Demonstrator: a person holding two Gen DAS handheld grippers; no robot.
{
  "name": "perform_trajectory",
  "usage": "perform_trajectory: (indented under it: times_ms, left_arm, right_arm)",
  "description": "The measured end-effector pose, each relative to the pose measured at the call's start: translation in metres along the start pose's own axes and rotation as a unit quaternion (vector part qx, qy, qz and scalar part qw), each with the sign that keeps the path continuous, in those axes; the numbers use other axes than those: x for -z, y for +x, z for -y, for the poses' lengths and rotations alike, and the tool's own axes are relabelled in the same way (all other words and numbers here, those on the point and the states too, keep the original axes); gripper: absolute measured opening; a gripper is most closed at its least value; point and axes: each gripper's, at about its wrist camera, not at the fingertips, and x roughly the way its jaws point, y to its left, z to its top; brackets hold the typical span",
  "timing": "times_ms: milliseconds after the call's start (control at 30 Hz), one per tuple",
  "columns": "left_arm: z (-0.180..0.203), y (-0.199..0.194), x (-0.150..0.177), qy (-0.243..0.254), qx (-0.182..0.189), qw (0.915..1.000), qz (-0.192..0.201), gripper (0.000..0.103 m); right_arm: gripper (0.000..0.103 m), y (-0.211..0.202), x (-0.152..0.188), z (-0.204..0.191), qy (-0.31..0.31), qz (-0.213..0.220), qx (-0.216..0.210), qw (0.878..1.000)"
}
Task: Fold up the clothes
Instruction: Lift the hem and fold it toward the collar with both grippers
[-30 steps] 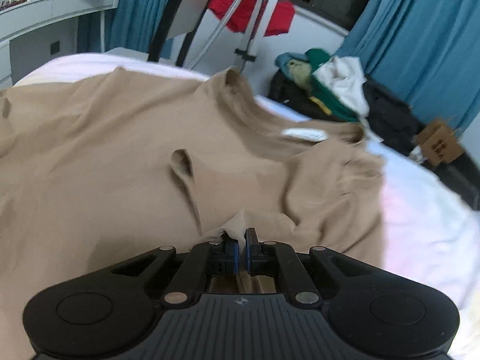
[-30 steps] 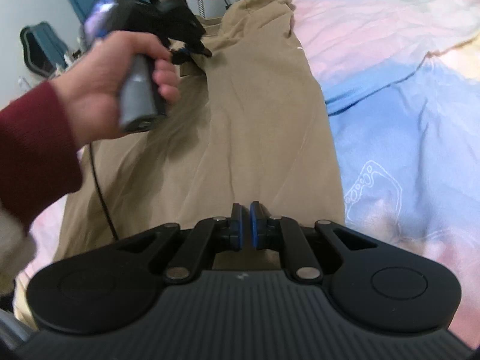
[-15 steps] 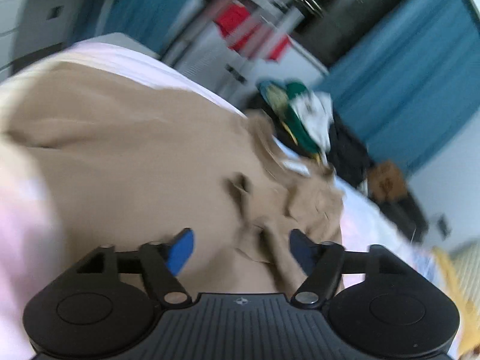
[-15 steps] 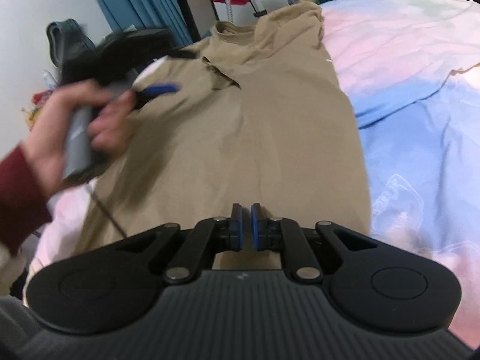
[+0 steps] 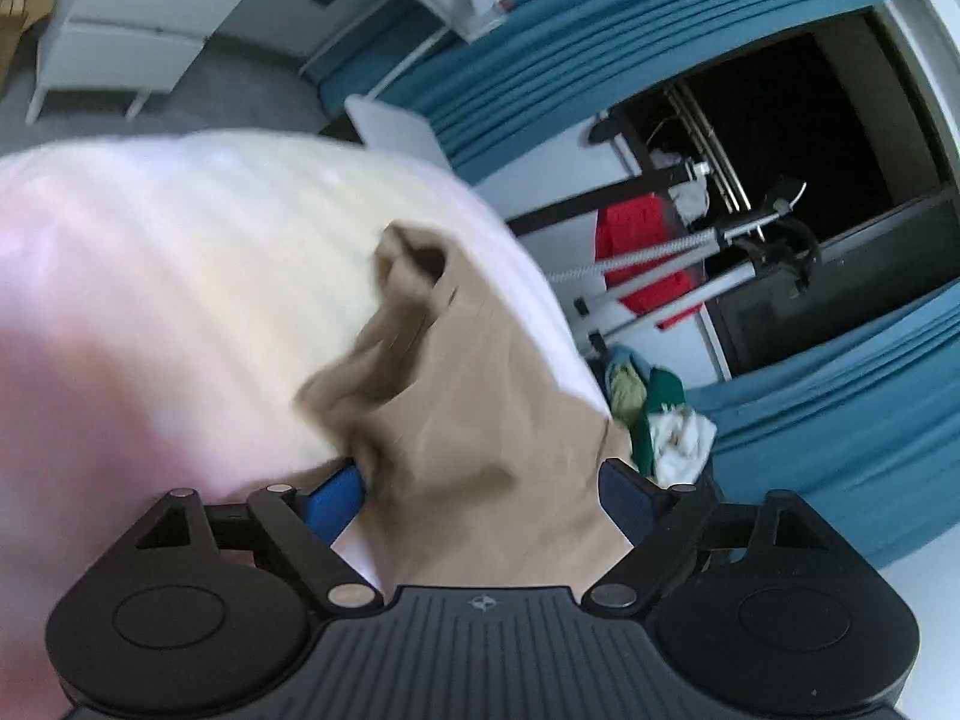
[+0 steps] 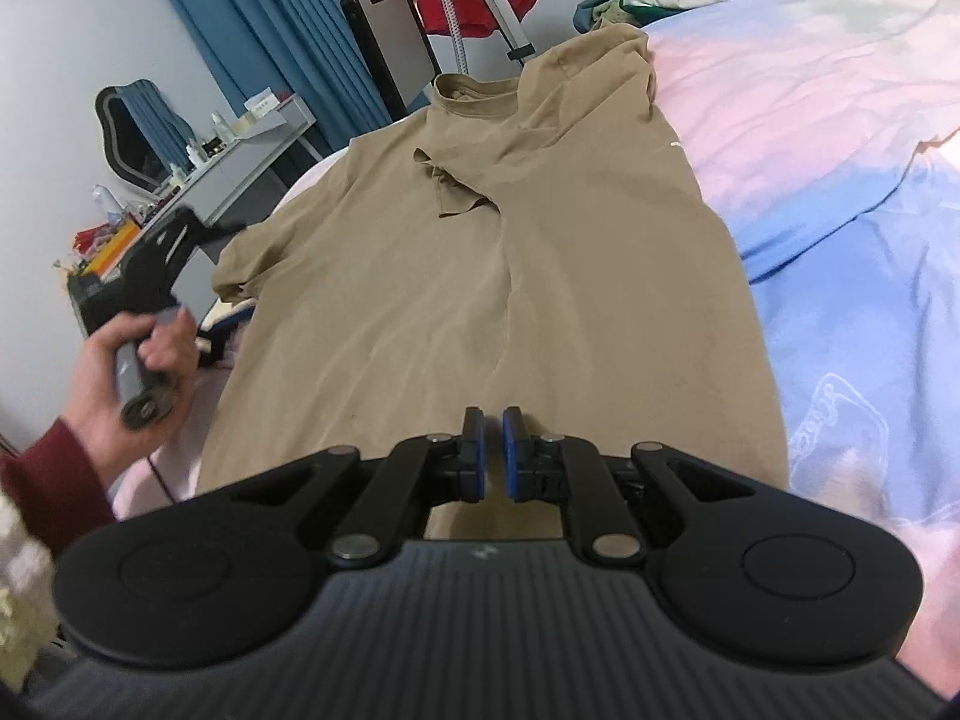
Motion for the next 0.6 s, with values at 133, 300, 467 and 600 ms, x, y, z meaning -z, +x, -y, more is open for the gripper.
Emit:
perform_trajectory:
  times_ms: [133,300,467,600]
  left_arm:
    - [0.013,0.029,-0.011,0.044,-0.012,0.9984,0.033,0.081]
    - [0.038,0.056,-0.016,0.128,-0.069,0.9877,0.057,0.034]
    - [0.088,0.061,-0.008,0.257,-0.097,0.9591,0.068,0.005]
    - [0.150,0.060,0.016,0.347,-0.086,0.9310,0.072,0.005]
  right_arm:
    - [0.010,0.011,-0.002,-0.001,0.002,0.000,-0.001,1.000]
    - [0.010,0.025,-0.006,0.000,0.009,-0.002,-0.009,1.000]
    - [0.010,0.029,-0.012,0.002,0.021,0.001,-0.017,1.000]
    - [0.010,0.023,-0.016,0.004,0.030,0.010,-0.018,0.999]
